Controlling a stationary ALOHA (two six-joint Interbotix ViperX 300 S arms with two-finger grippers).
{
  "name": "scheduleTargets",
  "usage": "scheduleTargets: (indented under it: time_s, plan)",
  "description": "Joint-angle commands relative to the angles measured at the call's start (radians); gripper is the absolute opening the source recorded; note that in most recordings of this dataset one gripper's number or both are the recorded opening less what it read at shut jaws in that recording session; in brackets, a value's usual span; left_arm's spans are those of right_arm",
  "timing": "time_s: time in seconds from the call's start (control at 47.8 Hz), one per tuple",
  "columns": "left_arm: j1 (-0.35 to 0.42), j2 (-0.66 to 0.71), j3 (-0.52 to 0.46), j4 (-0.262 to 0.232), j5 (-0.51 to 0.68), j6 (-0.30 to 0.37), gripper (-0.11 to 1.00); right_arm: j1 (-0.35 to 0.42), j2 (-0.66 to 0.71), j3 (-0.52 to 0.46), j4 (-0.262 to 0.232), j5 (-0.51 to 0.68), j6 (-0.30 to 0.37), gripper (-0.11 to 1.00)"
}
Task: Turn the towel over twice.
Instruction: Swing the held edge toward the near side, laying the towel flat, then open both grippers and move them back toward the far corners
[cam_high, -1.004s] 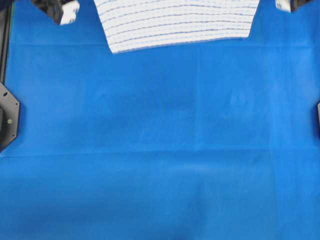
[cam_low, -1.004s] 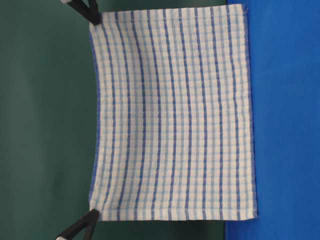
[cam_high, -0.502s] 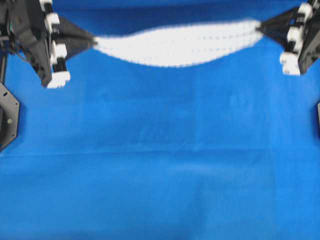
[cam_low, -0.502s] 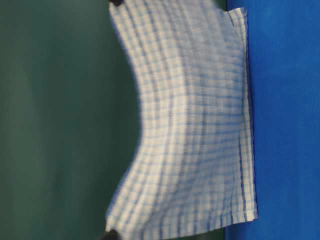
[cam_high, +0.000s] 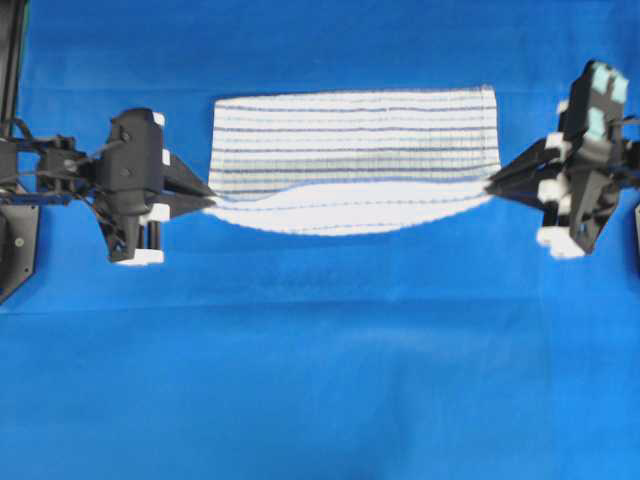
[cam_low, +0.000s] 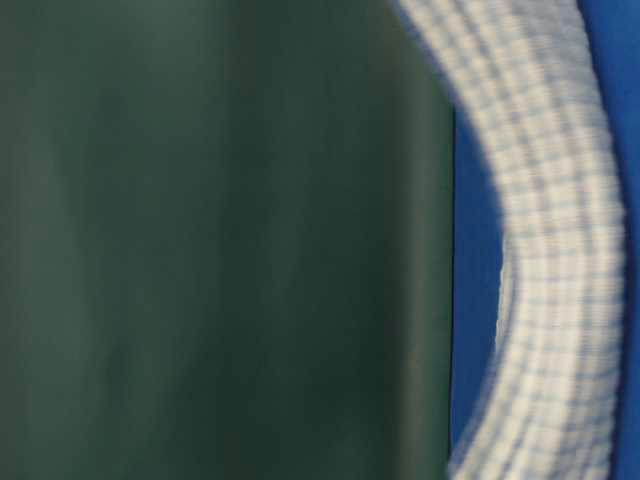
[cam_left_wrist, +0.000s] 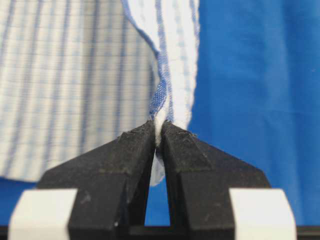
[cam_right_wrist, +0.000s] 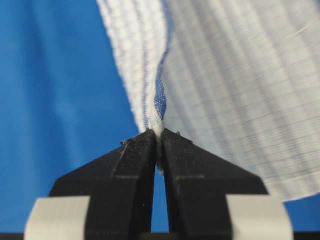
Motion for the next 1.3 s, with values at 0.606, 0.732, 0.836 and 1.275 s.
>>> scheduleTargets:
  time_s: [0.606,0.732,0.836,1.275]
  plan:
    - [-0.229,0.089,-0.018,-0.003,-0.018,-0.06,0.04,0.241,0.215,-0.029,0.005,-0.11,0.15,0.06]
    - [-0.23,0.092,-0.014,-0.003,-0.017,-0.078,0.04,0.253,0.218,-0.028,0.005,-0.101,0.152,0.06]
    - [-0.23,0.091,-0.014,-0.003,-0.018,-0.086,0.04,0.253,0.215,-0.026,0.005,-0.069,0.164,0.06]
    - [-0.23,0.087,-0.038,-0.003,-0.014,-0.178,0.59,0.233,0.186,-0.031,-0.018,-0.021,0.164,0.58]
